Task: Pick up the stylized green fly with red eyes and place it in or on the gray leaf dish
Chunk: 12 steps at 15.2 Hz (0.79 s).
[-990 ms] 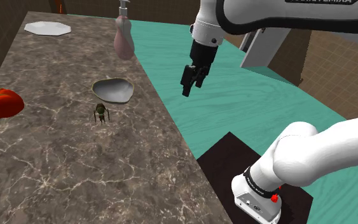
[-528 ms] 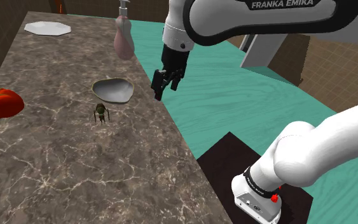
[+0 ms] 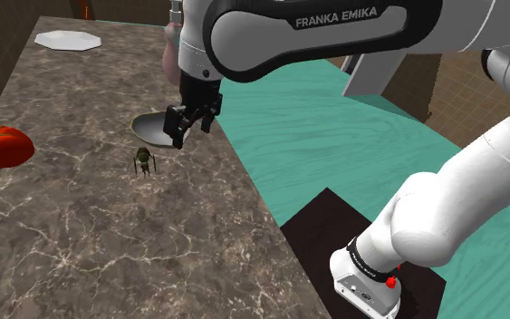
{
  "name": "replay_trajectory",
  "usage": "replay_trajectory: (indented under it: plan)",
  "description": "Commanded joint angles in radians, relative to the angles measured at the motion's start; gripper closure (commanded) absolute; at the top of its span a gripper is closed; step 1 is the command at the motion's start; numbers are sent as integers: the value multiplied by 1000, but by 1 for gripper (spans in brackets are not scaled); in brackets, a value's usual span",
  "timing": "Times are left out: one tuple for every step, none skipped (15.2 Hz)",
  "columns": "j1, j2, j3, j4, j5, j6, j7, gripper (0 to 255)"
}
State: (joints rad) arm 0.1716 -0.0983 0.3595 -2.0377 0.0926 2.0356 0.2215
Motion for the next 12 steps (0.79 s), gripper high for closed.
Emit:
replay_trajectory:
  plan:
    - [15,64,26,52,-33,28,45,0]
    - [22,98,34,82,-52,37,65,0]
    - [30,131,42,113,-72,46,84,0]
    - [39,166,49,146,-93,52,104,0]
    - [49,201,56,180,-116,58,124,0]
    - [61,236,60,216,-138,62,143,0]
    - [69,256,62,237,-151,63,153,0]
    - [70,262,61,230,-154,75,155,0]
    - [71,268,60,224,-157,87,157,0]
    - [72,274,60,218,-161,98,159,0]
    - [73,280,59,213,-164,109,162,0]
    - [75,286,59,207,-168,121,164,0]
